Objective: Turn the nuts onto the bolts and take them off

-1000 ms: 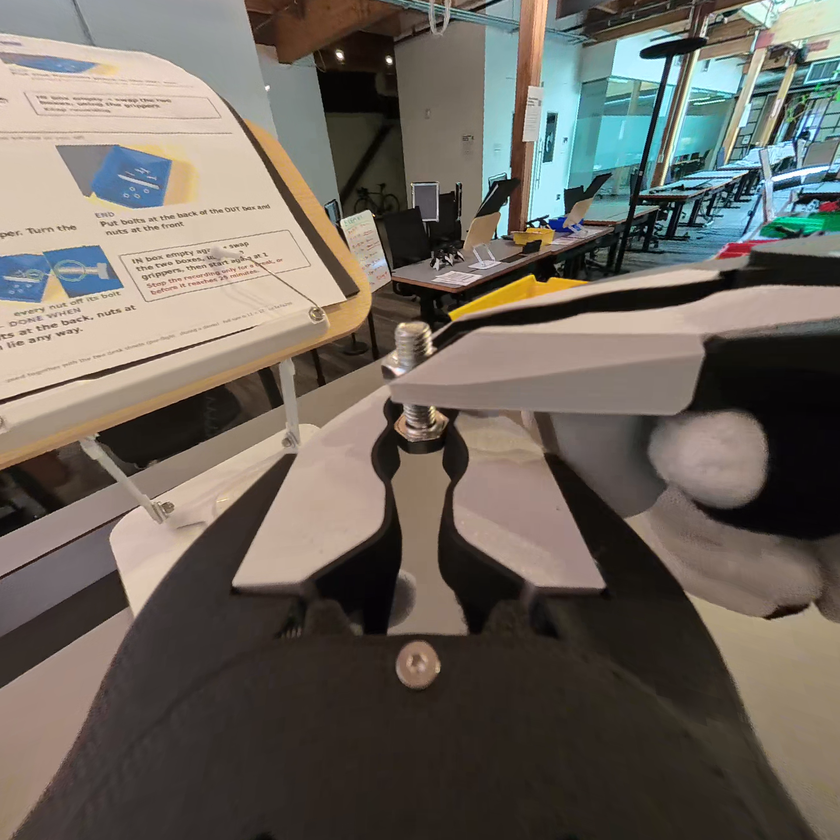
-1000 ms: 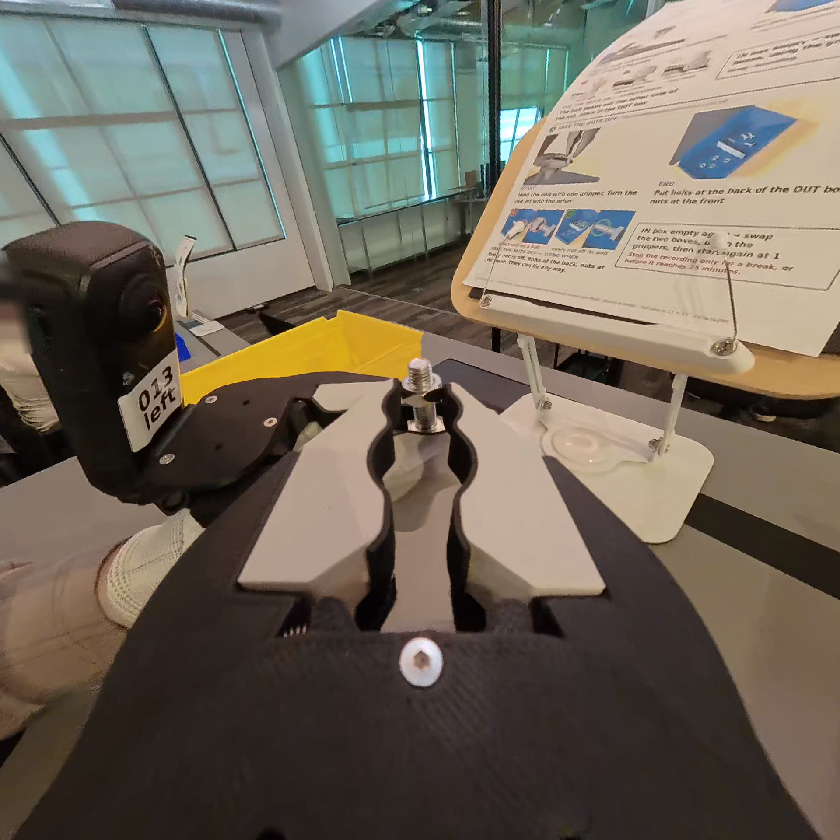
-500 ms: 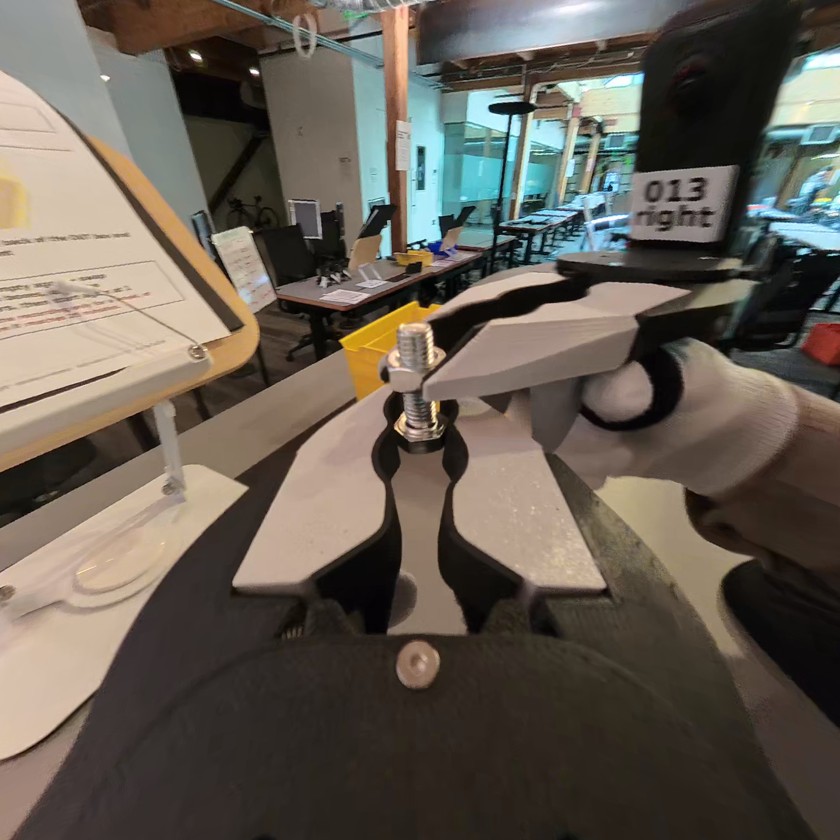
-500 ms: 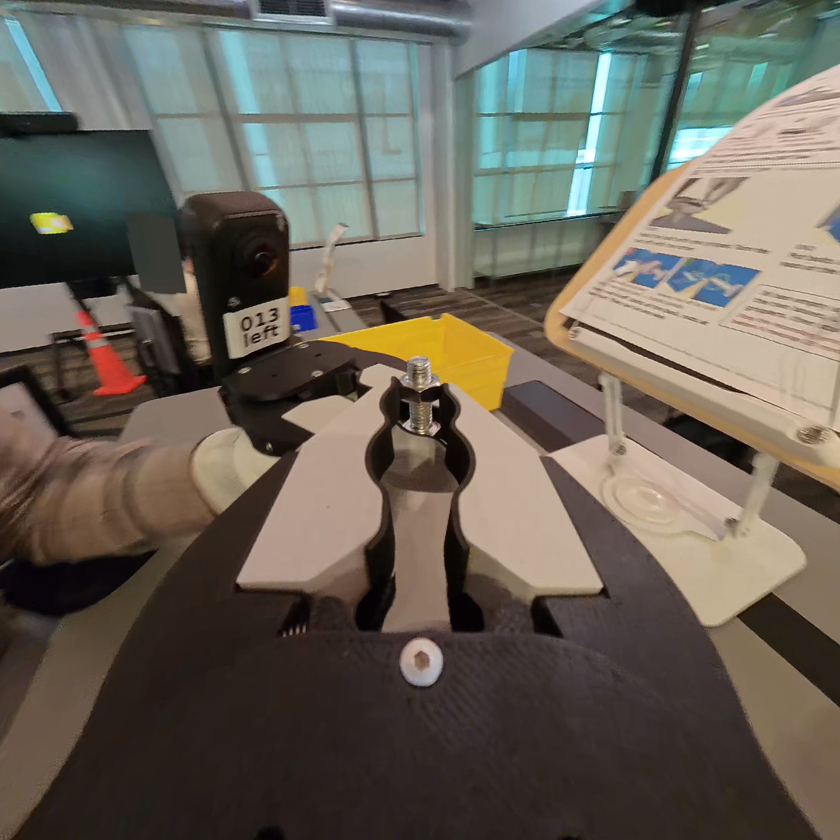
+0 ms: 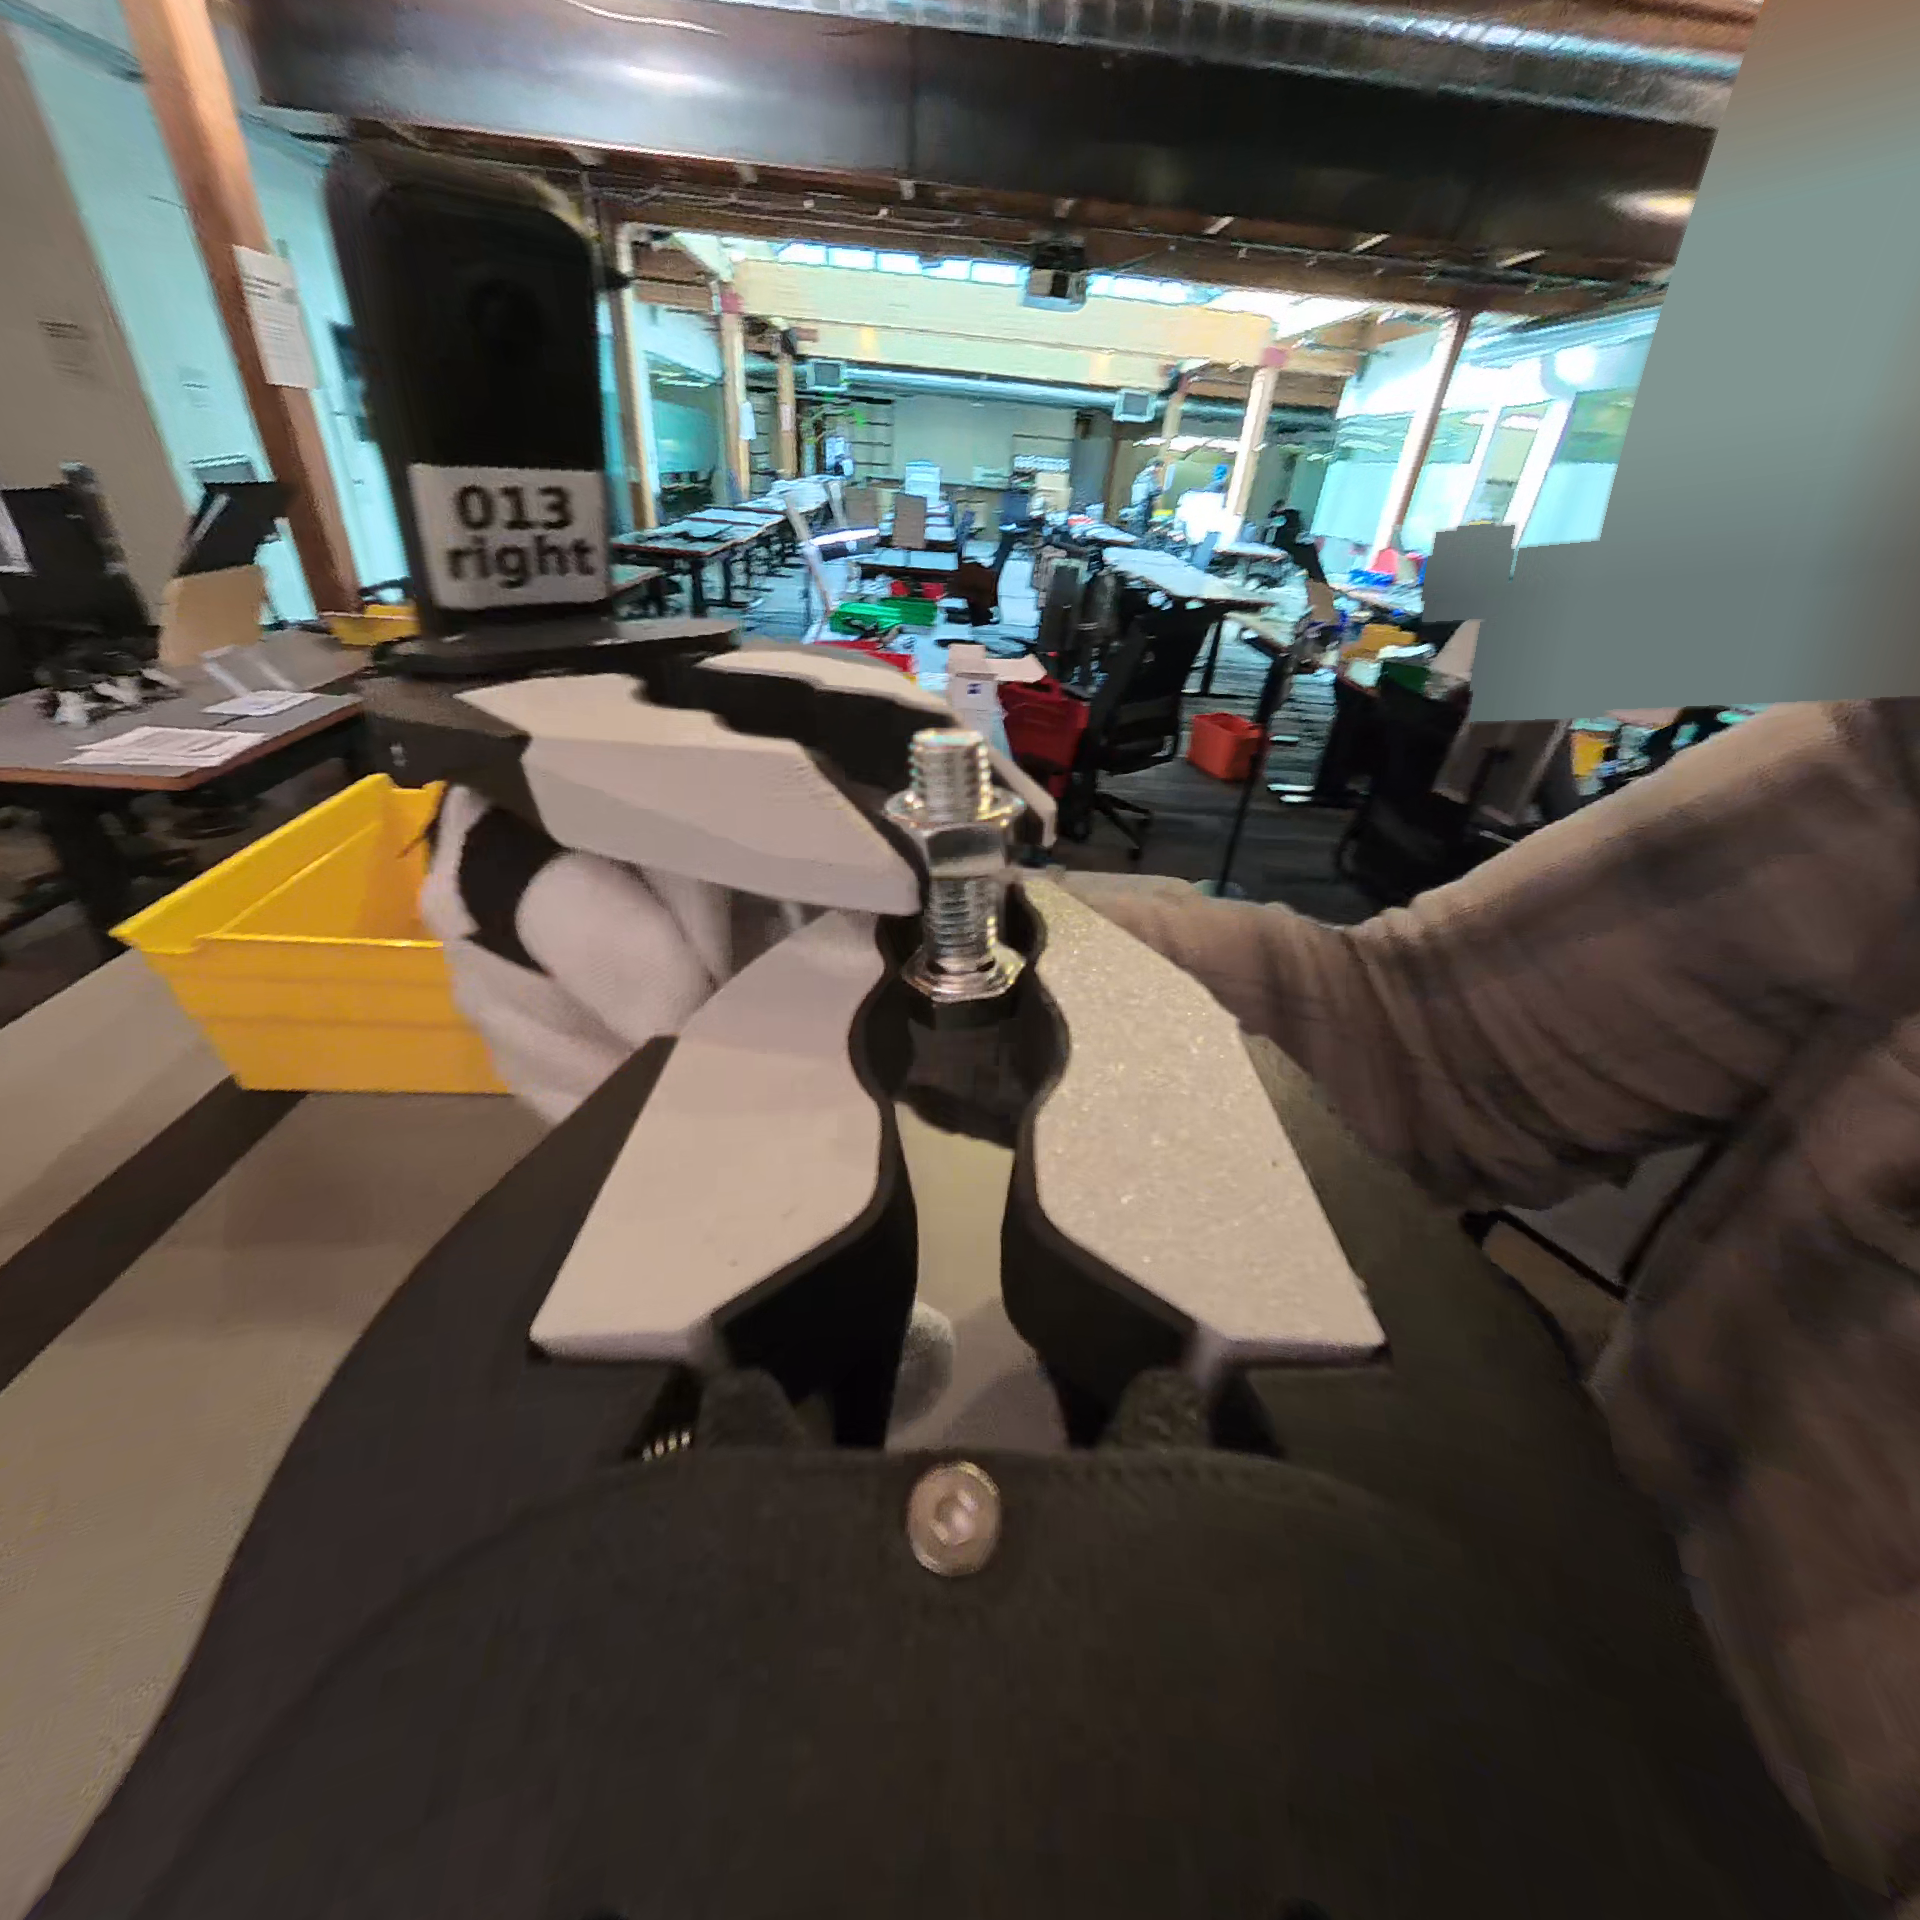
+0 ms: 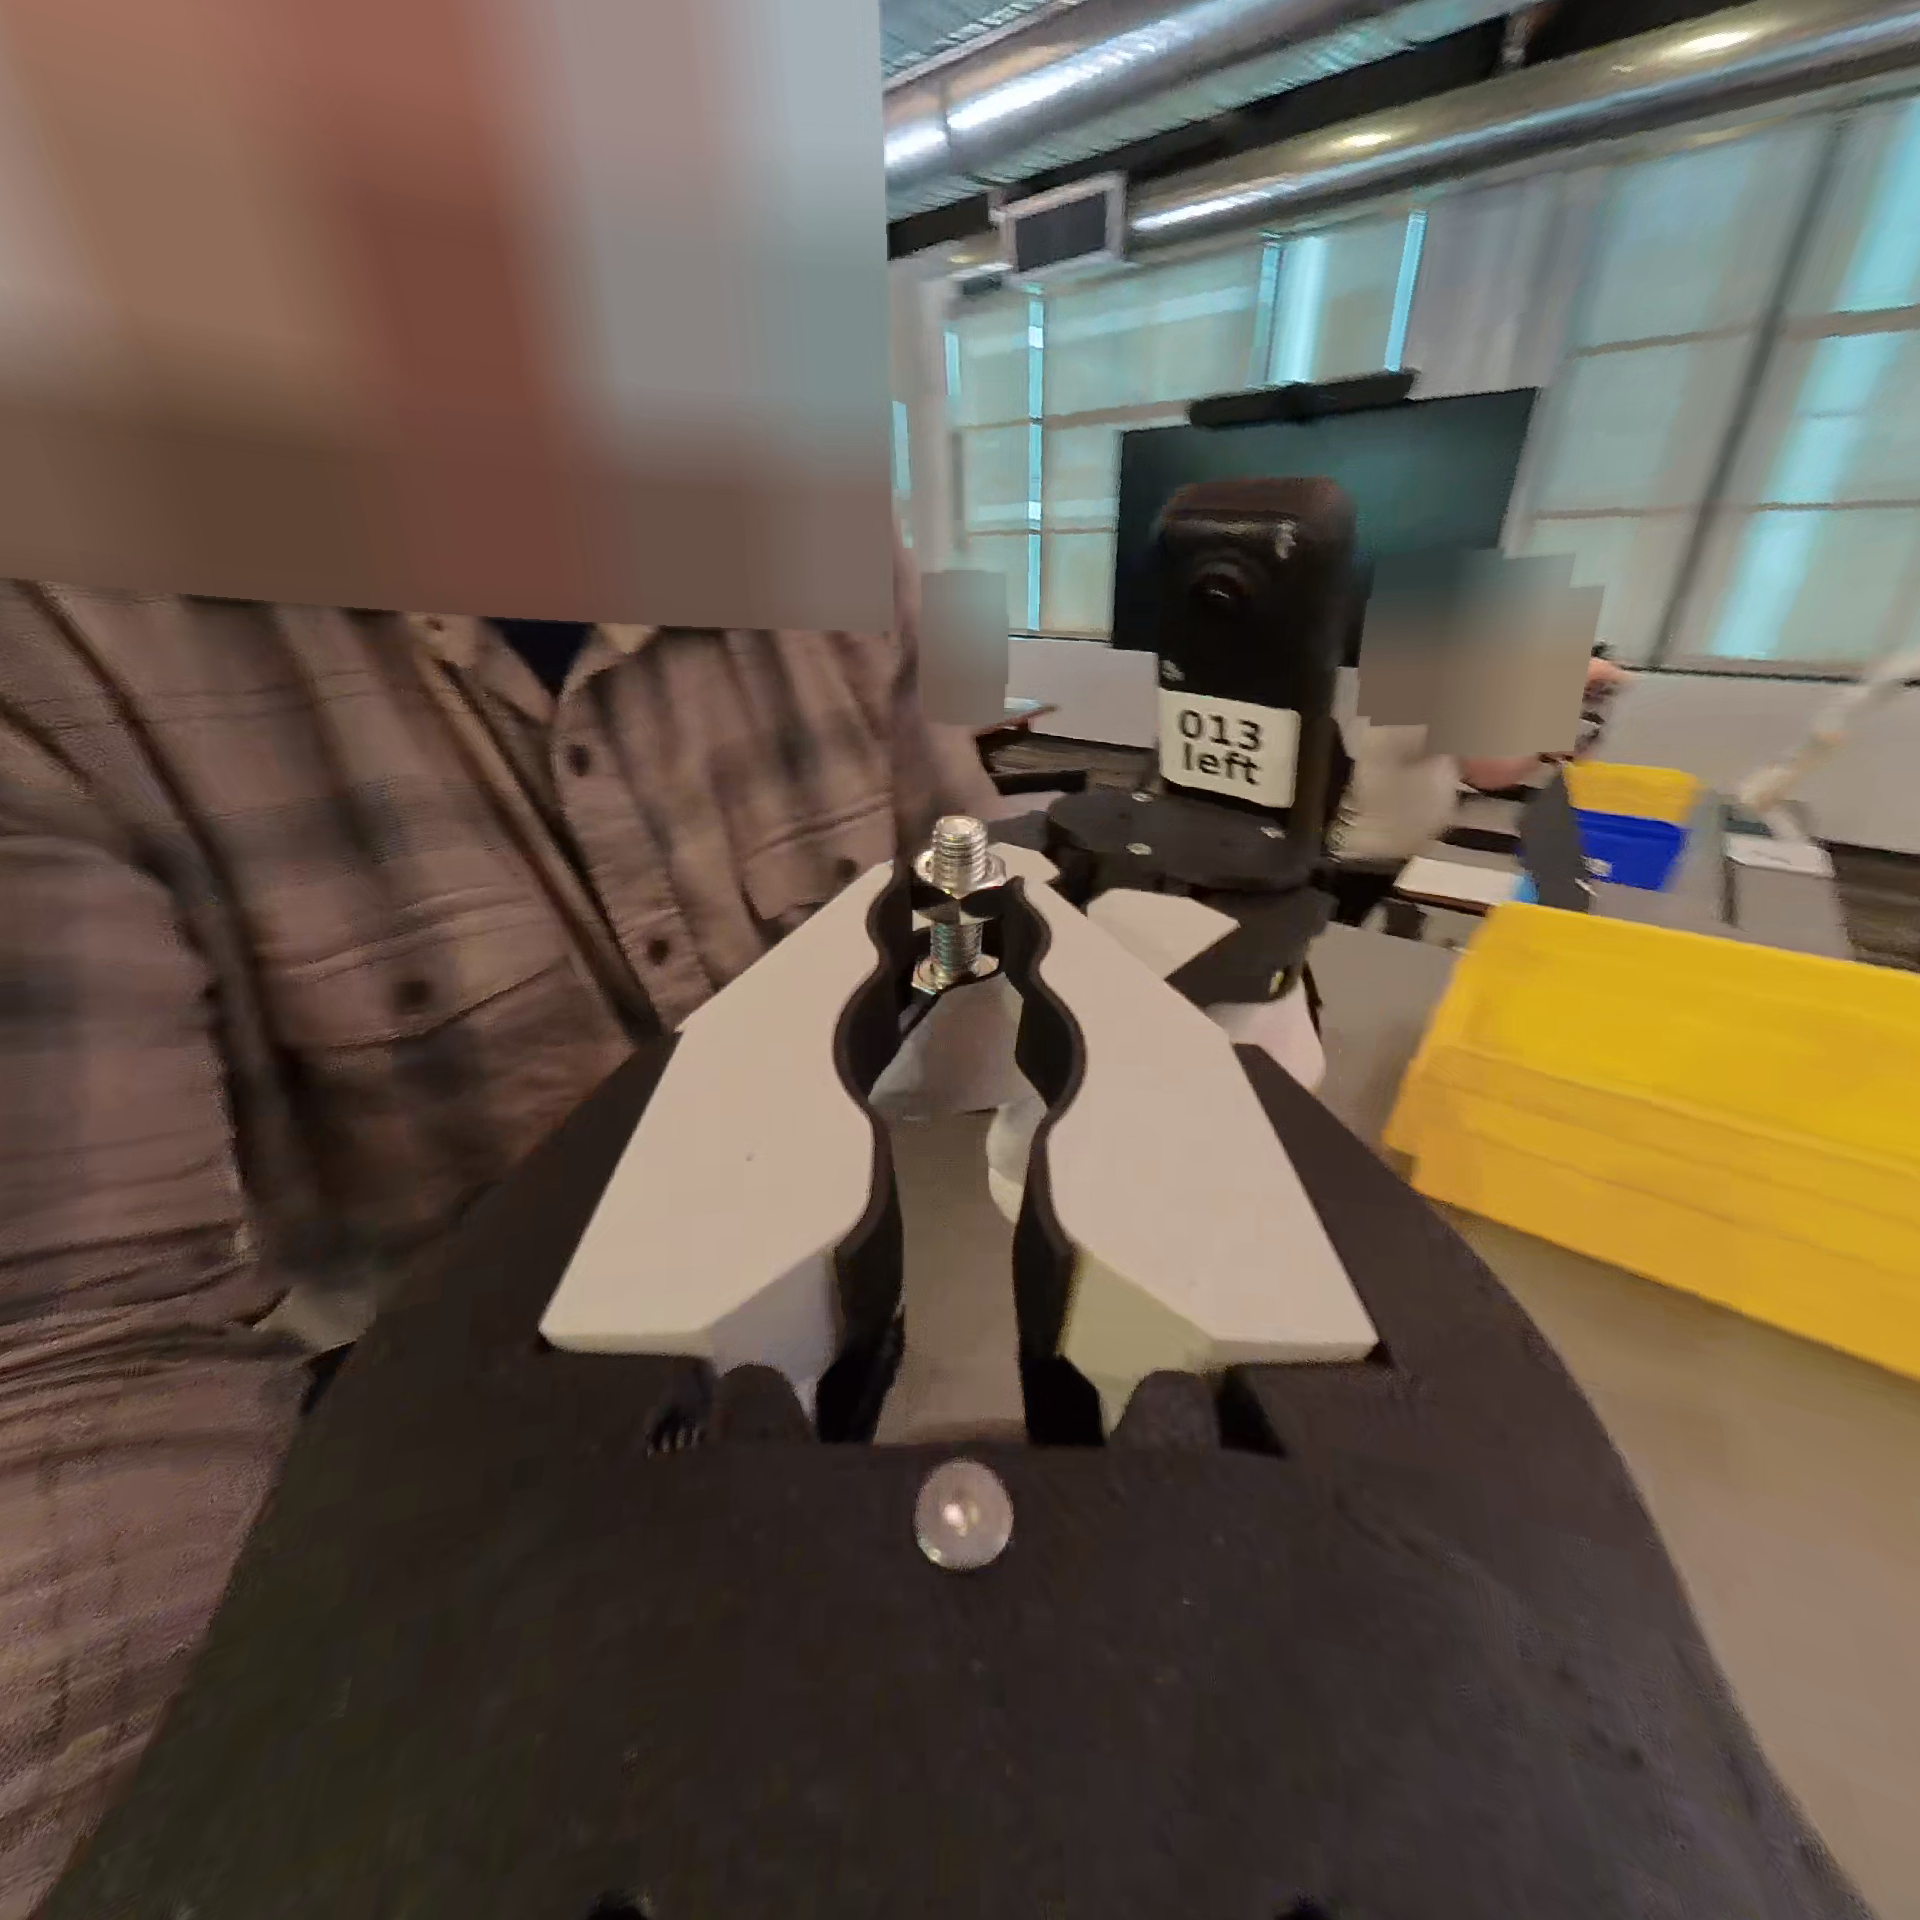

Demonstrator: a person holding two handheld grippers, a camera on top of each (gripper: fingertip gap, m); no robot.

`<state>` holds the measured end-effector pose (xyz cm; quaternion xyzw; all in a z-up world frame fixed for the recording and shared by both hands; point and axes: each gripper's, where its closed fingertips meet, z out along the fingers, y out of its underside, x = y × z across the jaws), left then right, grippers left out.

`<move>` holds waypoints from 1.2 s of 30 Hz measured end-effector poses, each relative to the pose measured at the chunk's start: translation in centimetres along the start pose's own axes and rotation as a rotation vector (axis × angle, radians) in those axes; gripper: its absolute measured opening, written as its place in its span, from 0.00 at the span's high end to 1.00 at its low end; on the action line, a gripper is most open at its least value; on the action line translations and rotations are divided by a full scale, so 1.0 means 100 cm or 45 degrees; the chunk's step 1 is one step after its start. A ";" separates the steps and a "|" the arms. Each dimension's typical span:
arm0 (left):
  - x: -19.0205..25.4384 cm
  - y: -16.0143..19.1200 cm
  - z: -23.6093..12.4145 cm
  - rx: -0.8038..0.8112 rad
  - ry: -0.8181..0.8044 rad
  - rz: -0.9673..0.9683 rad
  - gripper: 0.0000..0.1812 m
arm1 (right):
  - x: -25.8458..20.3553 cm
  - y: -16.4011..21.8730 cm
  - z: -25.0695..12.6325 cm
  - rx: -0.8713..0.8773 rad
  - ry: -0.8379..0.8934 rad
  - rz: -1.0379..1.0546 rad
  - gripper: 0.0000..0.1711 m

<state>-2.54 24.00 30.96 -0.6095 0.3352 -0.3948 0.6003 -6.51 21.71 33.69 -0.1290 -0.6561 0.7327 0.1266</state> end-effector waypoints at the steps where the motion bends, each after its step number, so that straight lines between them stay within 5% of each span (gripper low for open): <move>1: 0.006 -0.002 0.001 0.012 0.045 -0.020 0.91 | -0.004 -0.001 0.002 0.013 -0.052 -0.010 0.91; 6: 0.022 0.001 0.005 0.003 0.155 -0.026 0.91 | -0.020 0.000 0.007 0.045 -0.214 -0.043 0.91; 11: 0.018 -0.001 0.003 0.026 0.135 -0.032 0.91 | -0.018 -0.001 0.007 0.052 -0.153 -0.047 0.91; 16: -0.013 -0.003 -0.006 0.053 -0.057 -0.017 0.91 | 0.007 -0.017 -0.006 0.099 0.269 -0.103 0.76; 23: -0.045 0.004 -0.014 0.040 -0.276 0.025 0.91 | 0.041 -0.005 -0.017 0.027 0.991 -0.080 0.73; 29: -0.057 0.013 -0.015 -0.011 -0.374 0.073 0.91 | 0.052 0.010 -0.027 0.018 1.488 -0.079 0.84; 36: -0.052 0.015 -0.012 -0.024 -0.350 0.086 0.91 | 0.047 0.014 -0.026 0.014 1.587 -0.127 0.91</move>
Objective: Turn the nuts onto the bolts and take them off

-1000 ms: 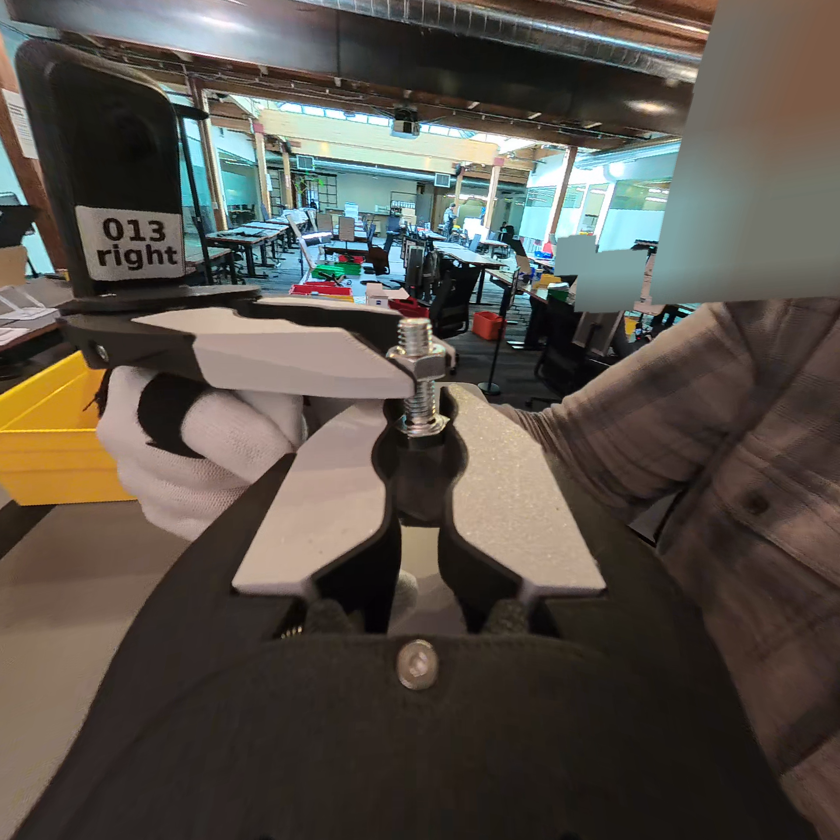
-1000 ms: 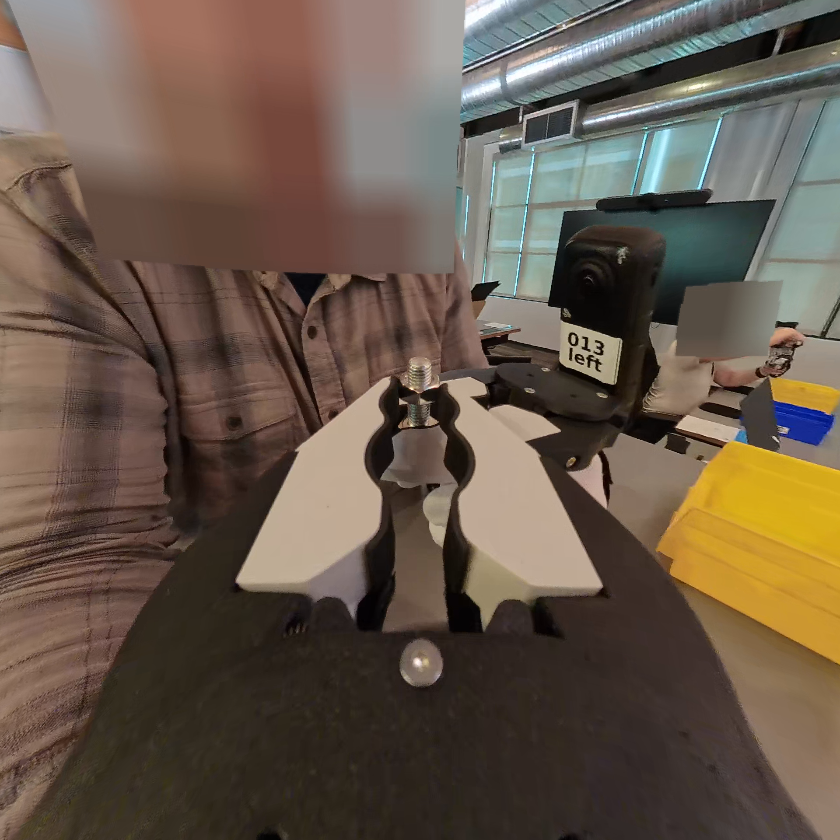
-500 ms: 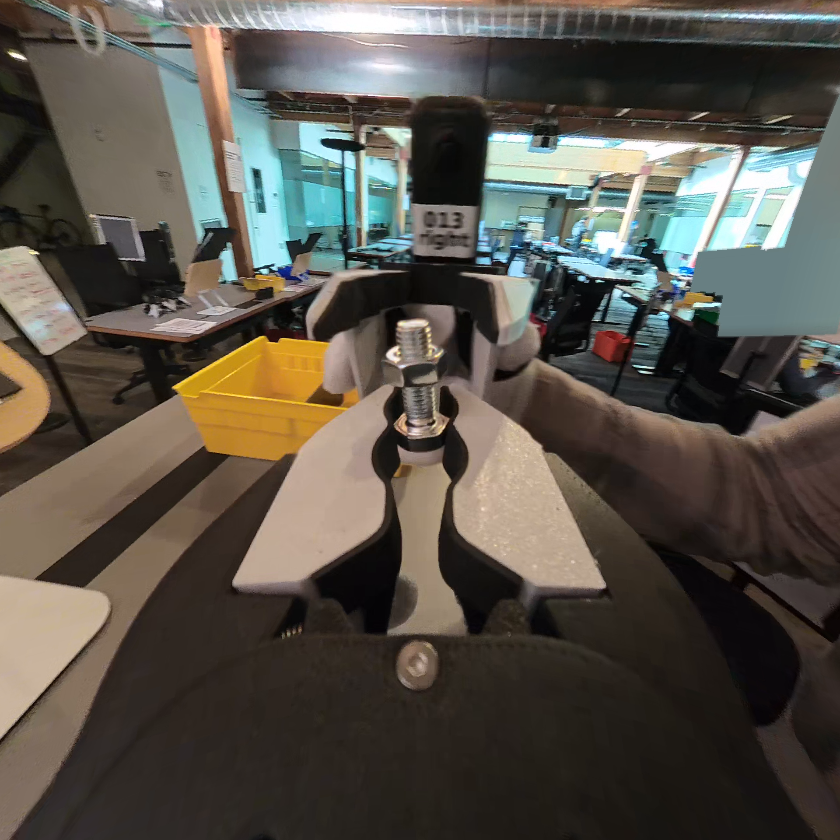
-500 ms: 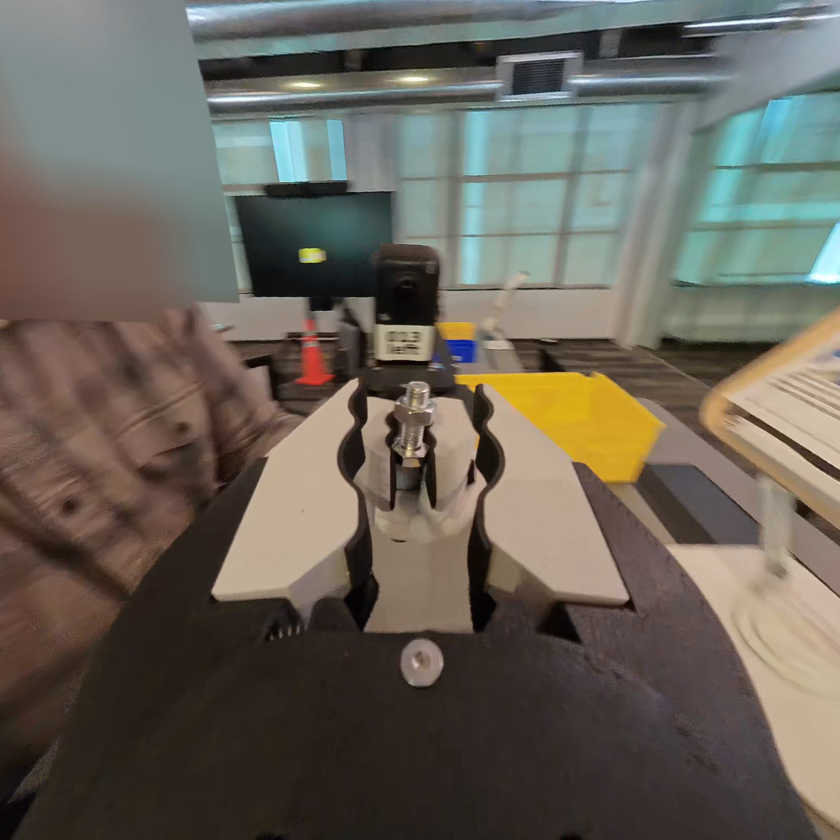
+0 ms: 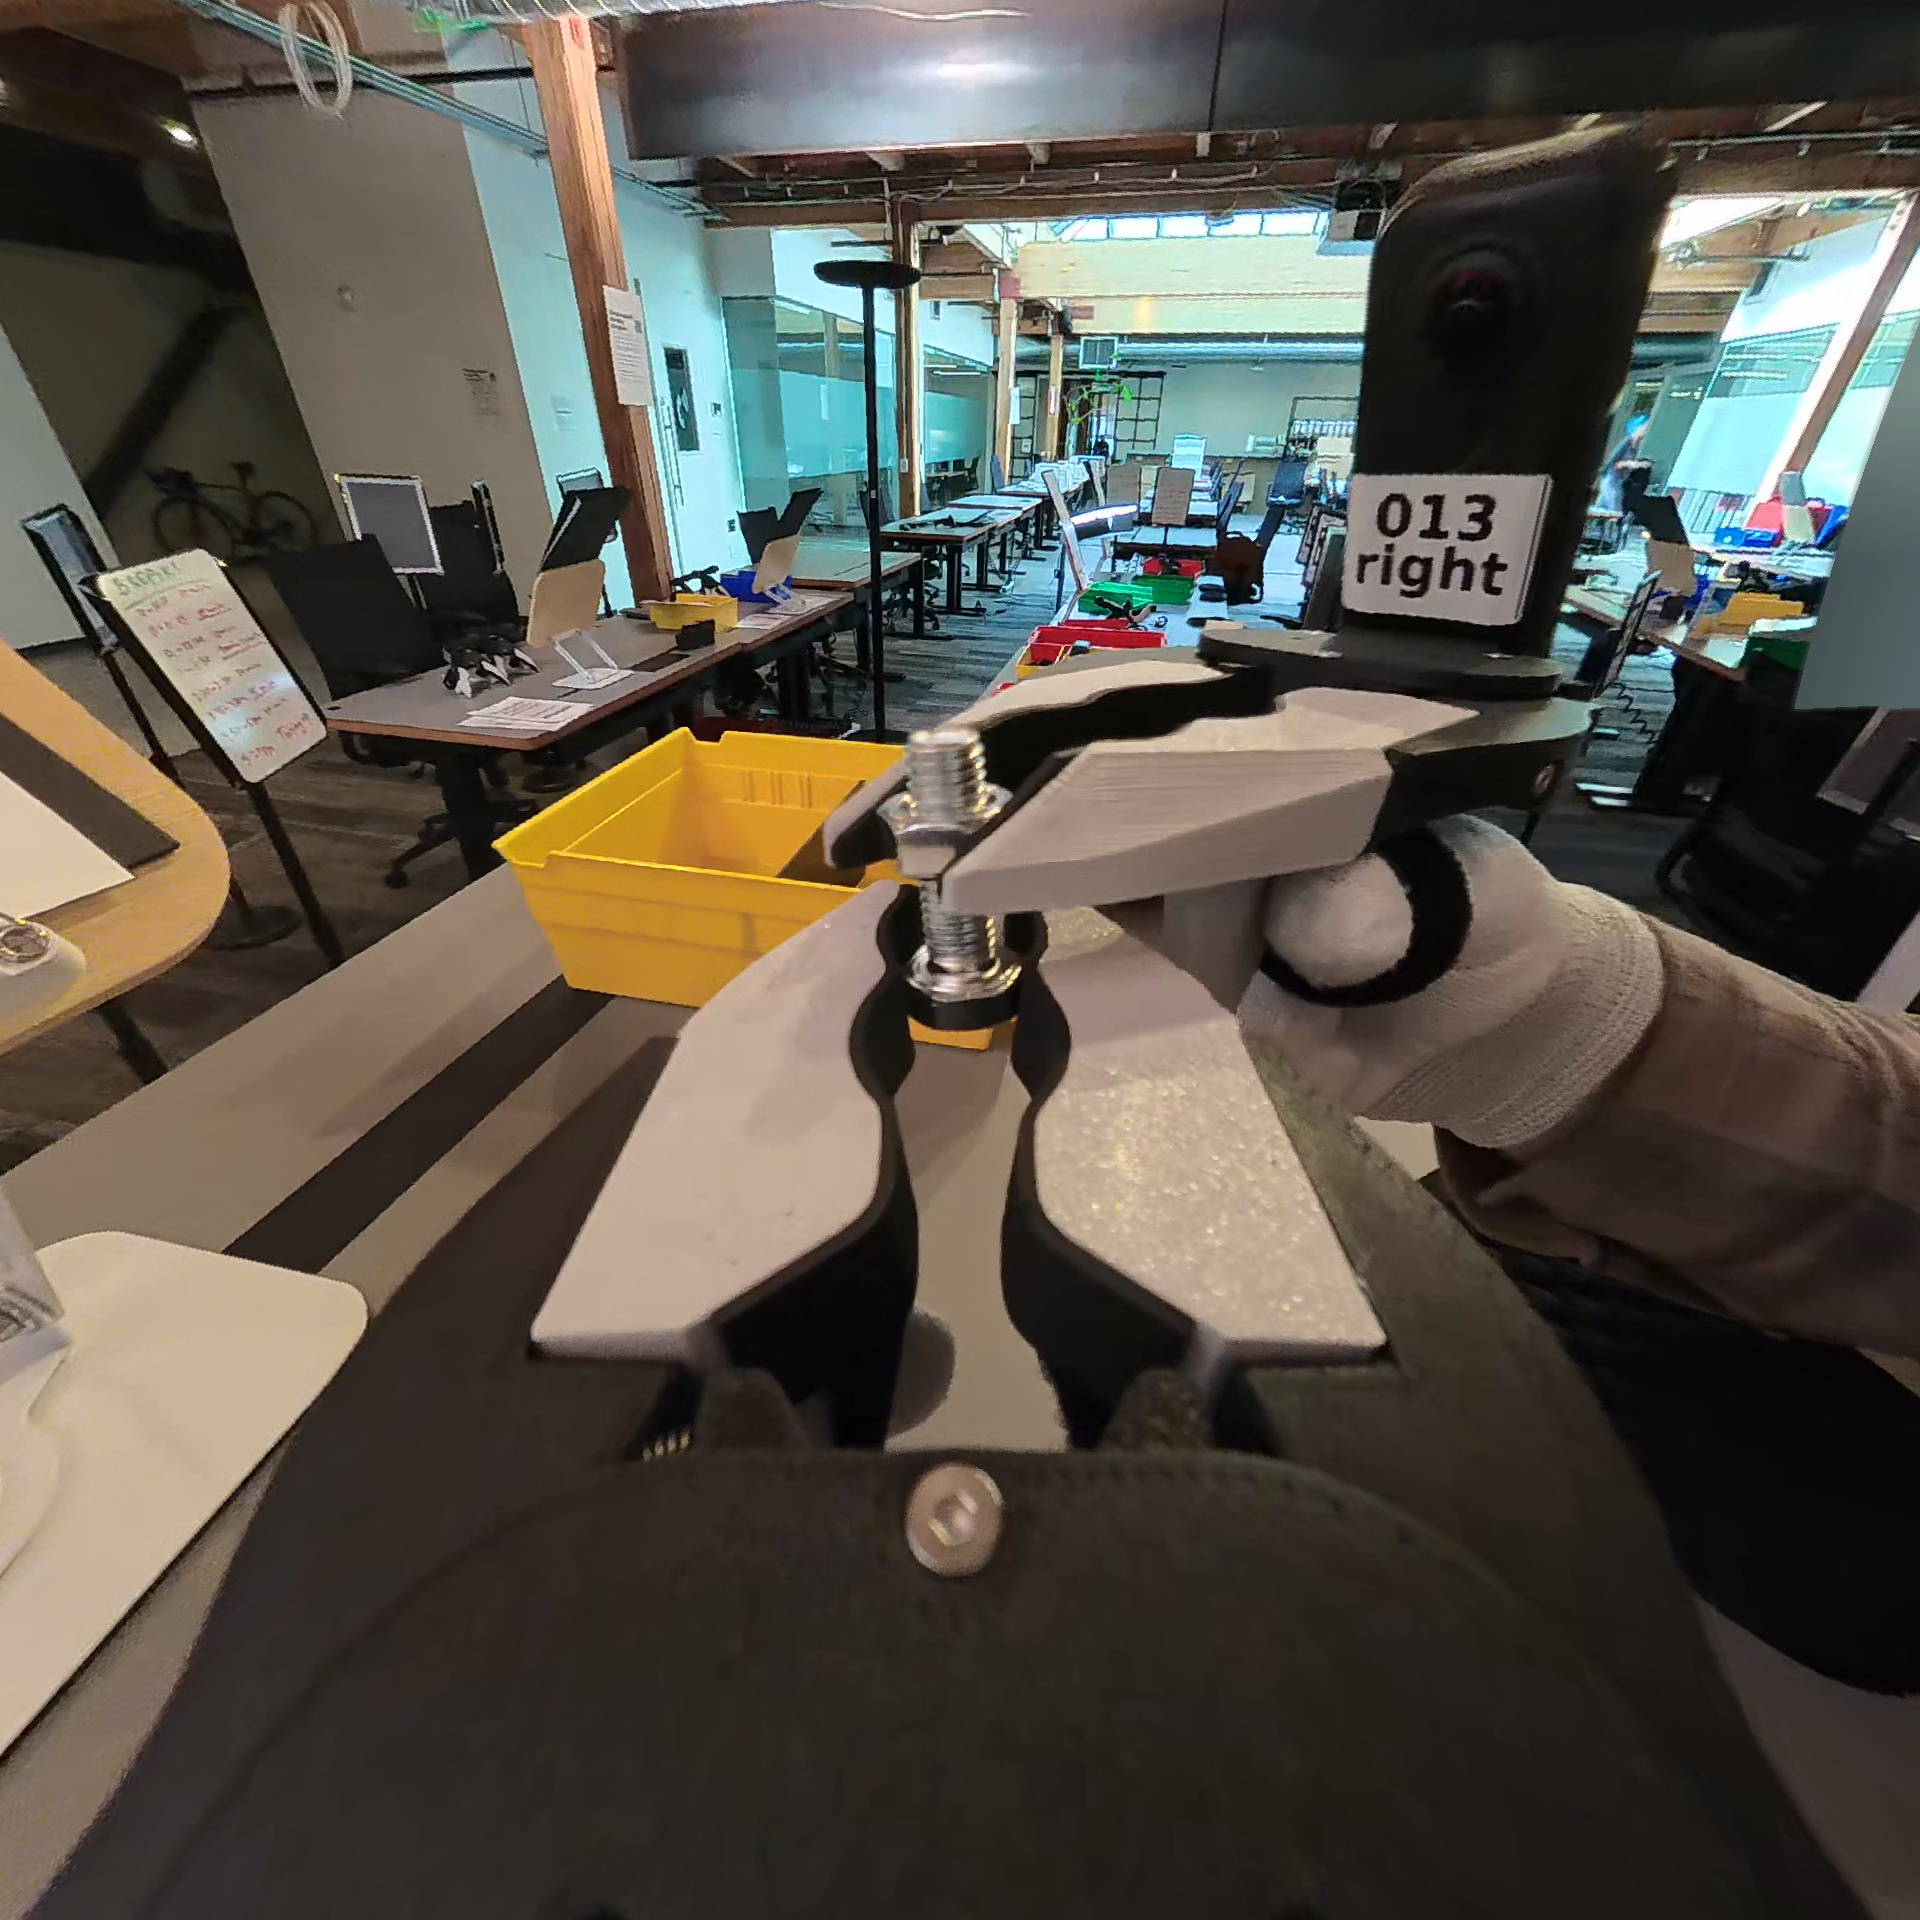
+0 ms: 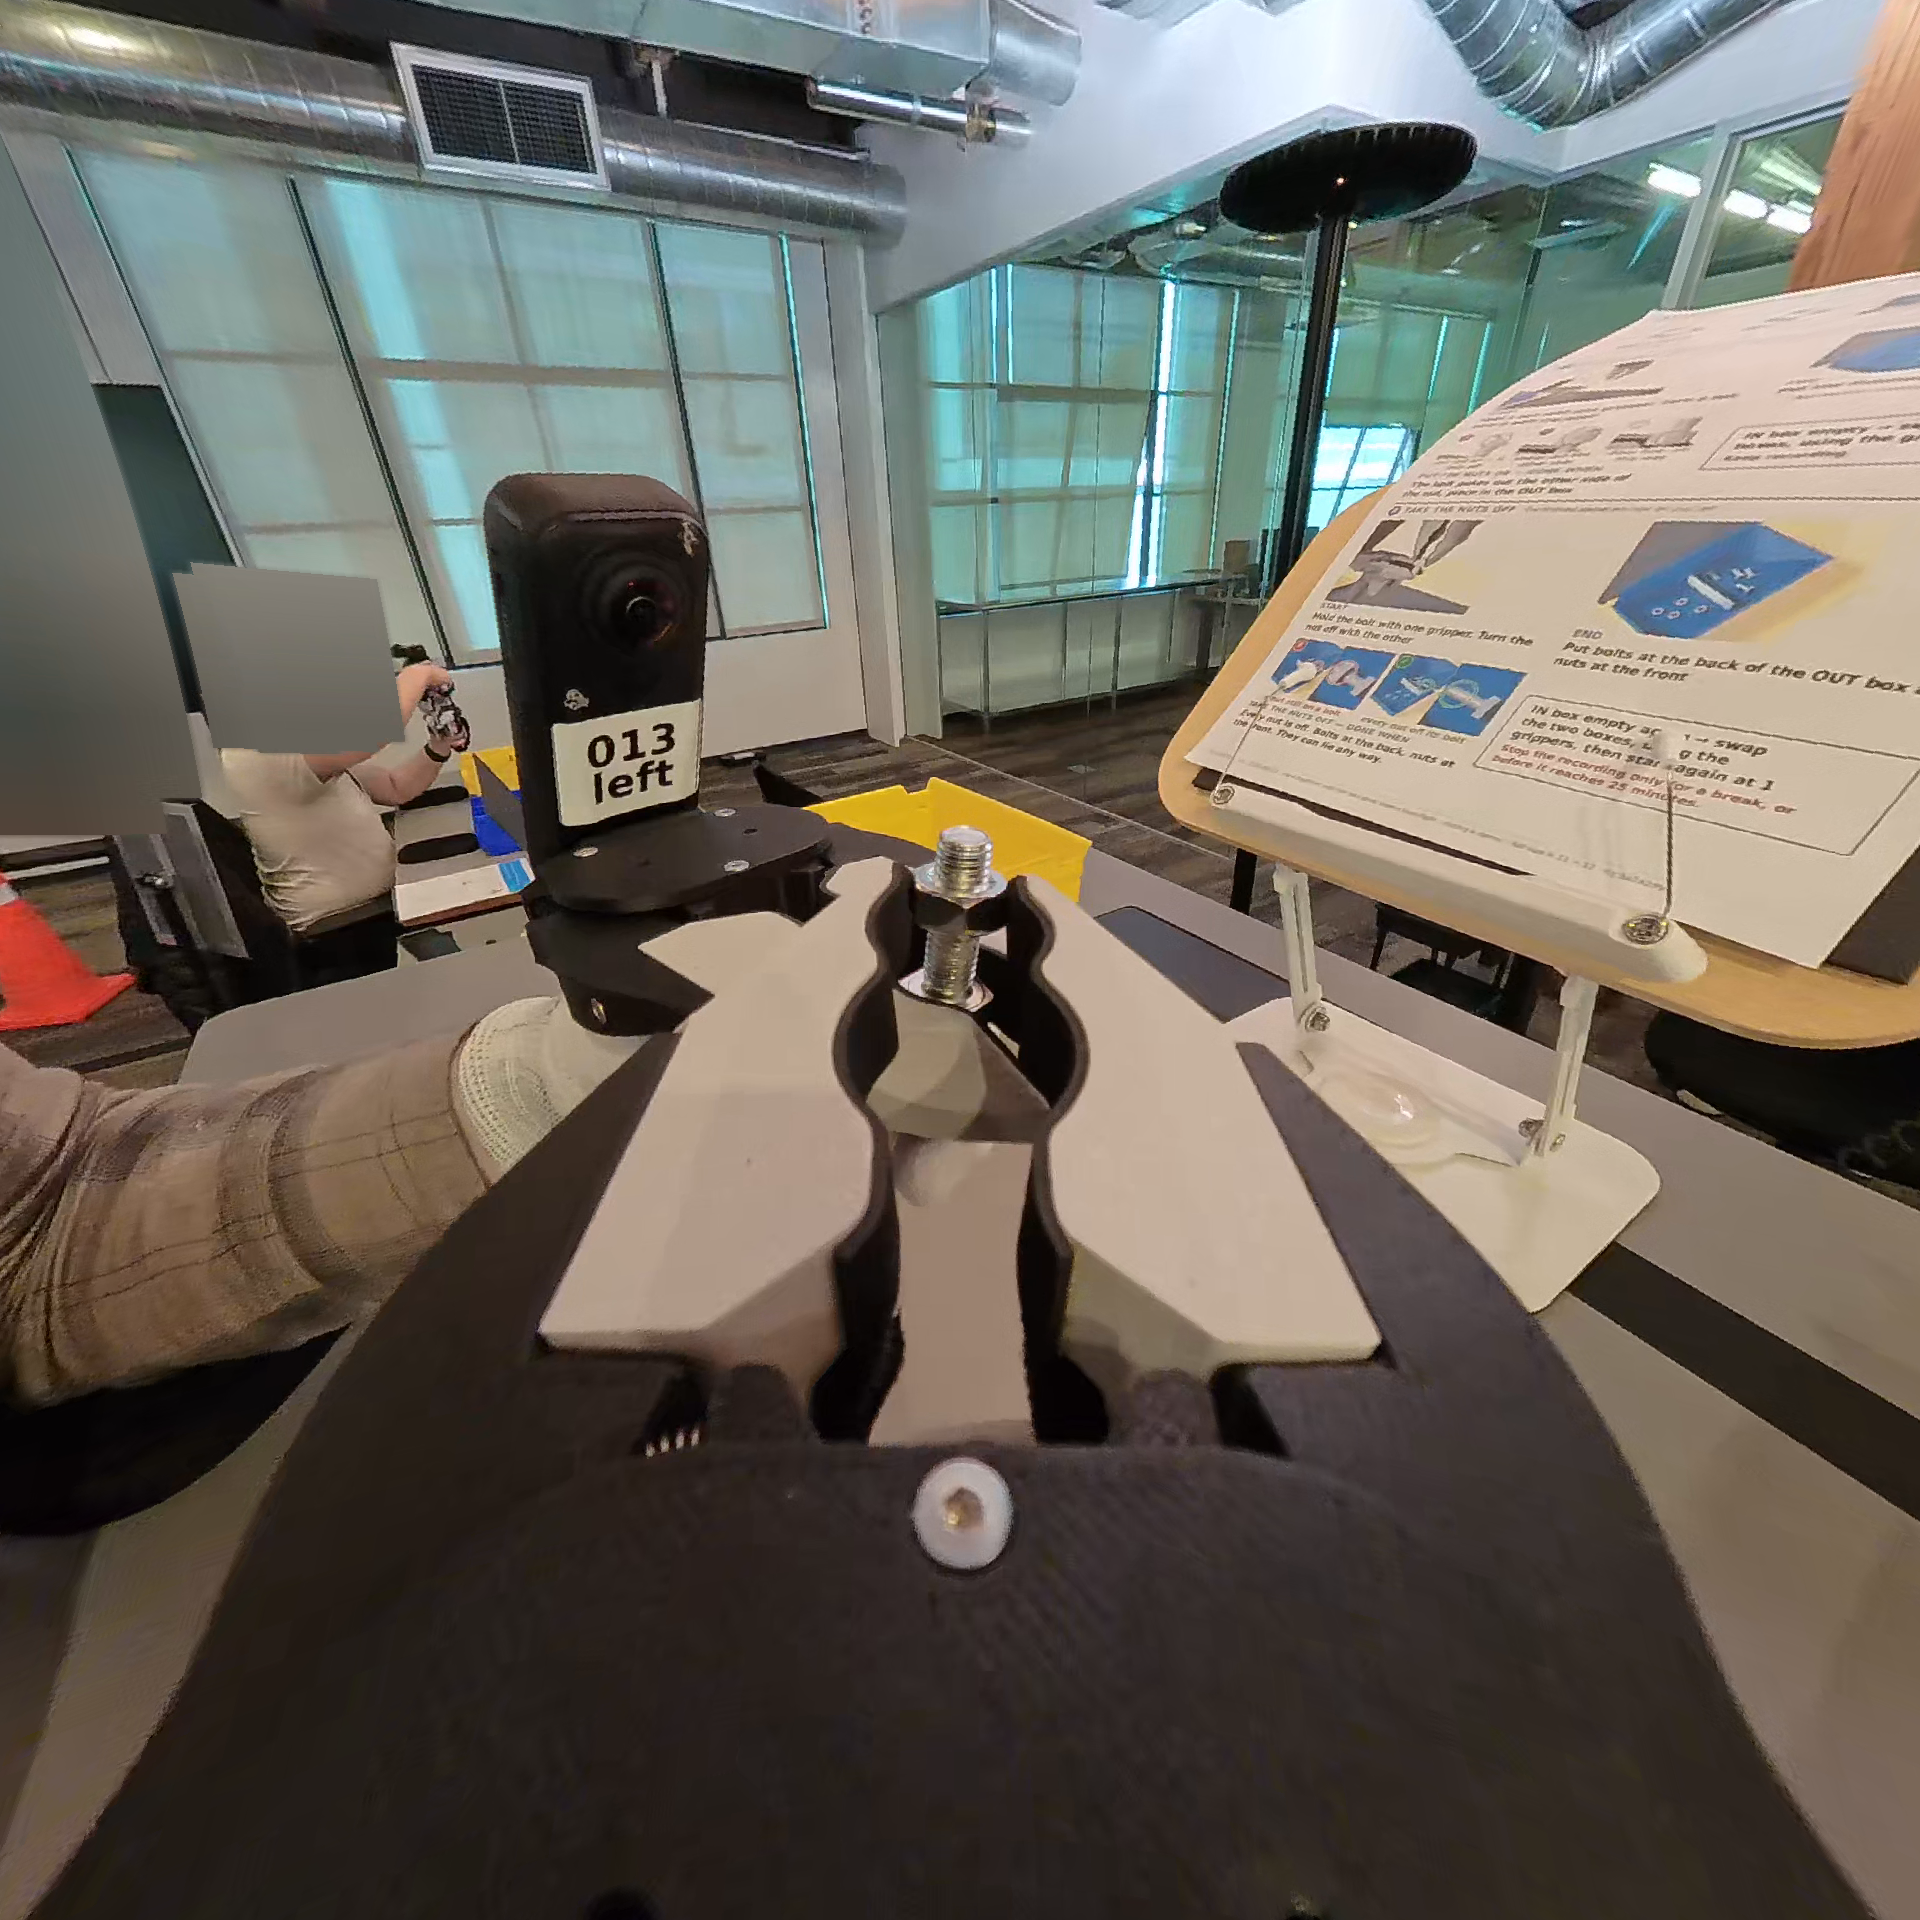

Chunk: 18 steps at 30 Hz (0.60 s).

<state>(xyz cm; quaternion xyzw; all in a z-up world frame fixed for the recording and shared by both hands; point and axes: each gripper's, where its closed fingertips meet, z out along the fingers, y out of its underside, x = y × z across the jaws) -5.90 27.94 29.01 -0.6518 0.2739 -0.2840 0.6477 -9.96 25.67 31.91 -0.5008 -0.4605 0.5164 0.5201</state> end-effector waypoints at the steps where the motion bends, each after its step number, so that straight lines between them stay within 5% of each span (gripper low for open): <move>1: 0.001 0.000 0.000 -0.001 0.011 0.000 0.91 | -0.001 0.000 -0.001 -0.004 -0.017 -0.008 0.91; 6: 0.015 -0.003 -0.001 0.006 0.119 -0.022 0.91 | -0.012 -0.003 -0.006 -0.023 -0.256 -0.020 0.91; 18: 0.092 -0.019 -0.005 0.051 0.589 -0.107 0.92 | -0.064 -0.019 -0.060 -0.047 -1.421 0.031 0.91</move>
